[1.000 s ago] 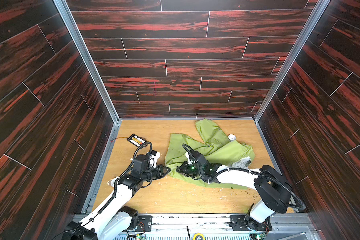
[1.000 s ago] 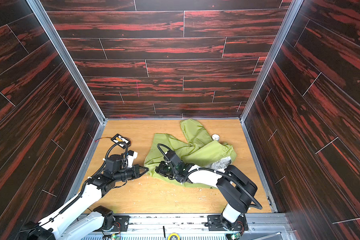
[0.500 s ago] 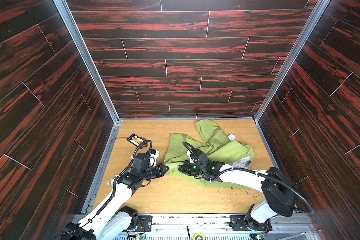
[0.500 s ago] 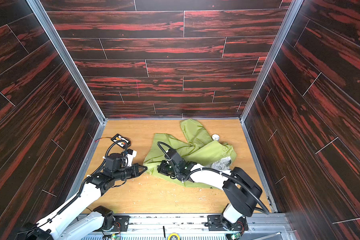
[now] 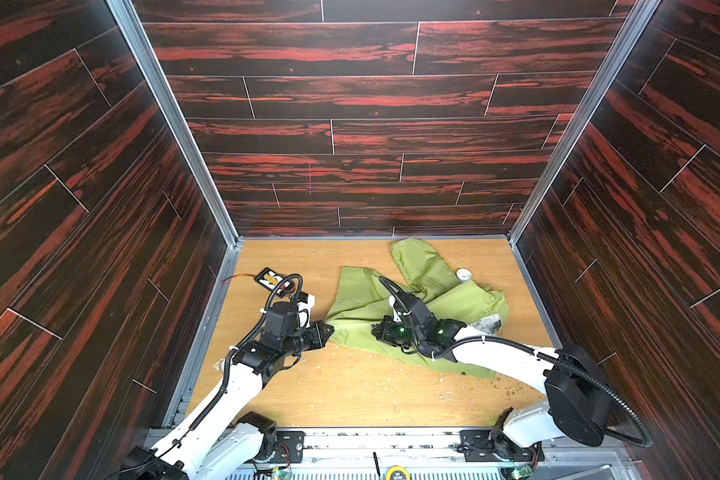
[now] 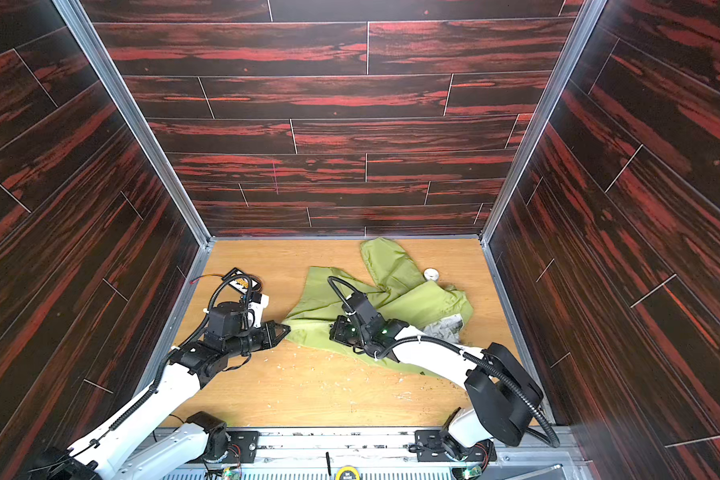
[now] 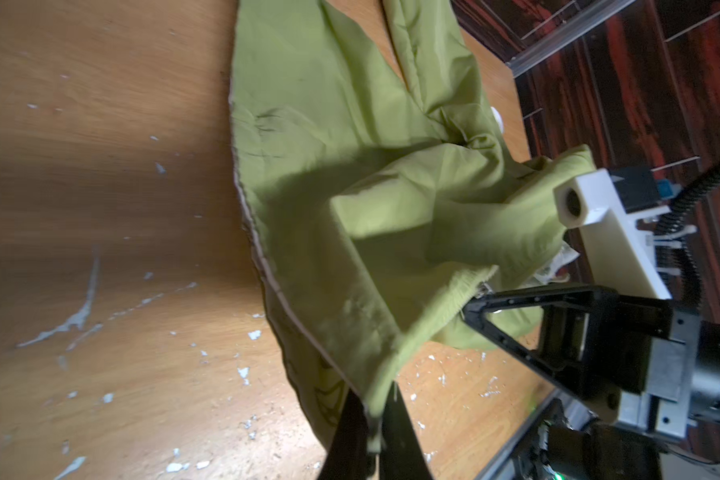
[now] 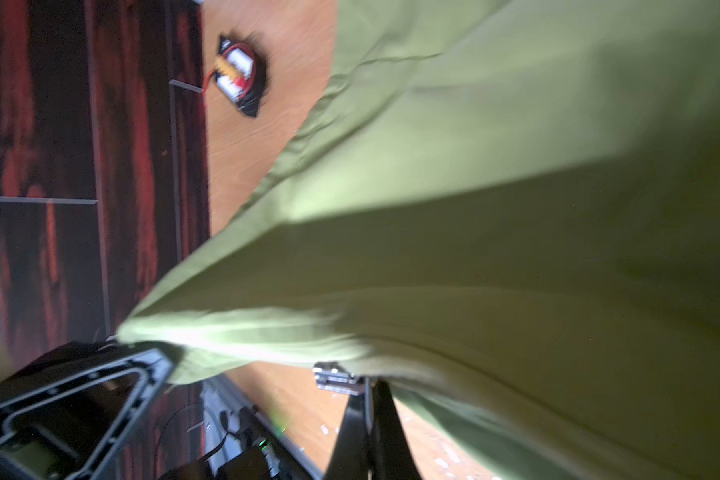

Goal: Zip up the jacket

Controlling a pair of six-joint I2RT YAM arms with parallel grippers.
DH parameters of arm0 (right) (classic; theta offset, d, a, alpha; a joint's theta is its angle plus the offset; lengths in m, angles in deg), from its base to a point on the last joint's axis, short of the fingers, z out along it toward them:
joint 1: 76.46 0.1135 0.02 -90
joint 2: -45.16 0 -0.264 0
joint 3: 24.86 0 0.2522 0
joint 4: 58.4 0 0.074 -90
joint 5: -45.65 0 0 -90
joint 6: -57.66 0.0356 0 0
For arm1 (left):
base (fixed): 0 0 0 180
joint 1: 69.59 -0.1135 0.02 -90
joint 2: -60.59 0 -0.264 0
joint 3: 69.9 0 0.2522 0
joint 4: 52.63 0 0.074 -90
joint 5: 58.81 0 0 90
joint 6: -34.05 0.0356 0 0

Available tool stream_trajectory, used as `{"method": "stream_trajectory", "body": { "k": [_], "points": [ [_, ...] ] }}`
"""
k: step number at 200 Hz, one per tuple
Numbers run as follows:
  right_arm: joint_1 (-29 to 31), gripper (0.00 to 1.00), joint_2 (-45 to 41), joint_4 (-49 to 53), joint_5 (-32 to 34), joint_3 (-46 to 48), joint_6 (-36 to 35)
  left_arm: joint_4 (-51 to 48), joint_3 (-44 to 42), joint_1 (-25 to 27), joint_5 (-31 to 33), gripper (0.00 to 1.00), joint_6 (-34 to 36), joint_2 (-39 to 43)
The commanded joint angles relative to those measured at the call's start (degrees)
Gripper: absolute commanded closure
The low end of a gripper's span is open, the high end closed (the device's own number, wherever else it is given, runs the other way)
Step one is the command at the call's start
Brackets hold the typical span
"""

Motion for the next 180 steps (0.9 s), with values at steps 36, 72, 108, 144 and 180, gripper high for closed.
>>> {"method": "stream_trajectory", "body": {
  "k": [36, 72, 108, 144, 180],
  "points": [
    [-3.7, 1.00, -5.4, 5.0, 3.5, 3.2, -1.6, -1.8, 2.0, -0.7, 9.3, 1.00, 2.1, 1.2],
    [-6.0, 1.00, -7.8, 6.7, 3.9, 4.3, -2.8, -1.8, 2.6, -0.7, 10.5, 1.00, 2.3, -0.1],
    [-9.5, 1.00, -10.8, 8.2, 3.5, 6.0, -4.3, -2.3, 3.4, -0.6, 11.7, 1.00, 2.7, -1.0],
    [-13.3, 1.00, -13.3, 10.5, 3.4, 6.6, -6.6, -2.8, 4.3, -0.7, 13.4, 1.00, 3.1, -1.4],
    [-18.5, 1.00, -16.1, 12.0, 2.2, 7.8, -8.6, -3.2, 4.8, -0.8, 15.9, 1.00, 3.1, -2.0]
  ]
}}
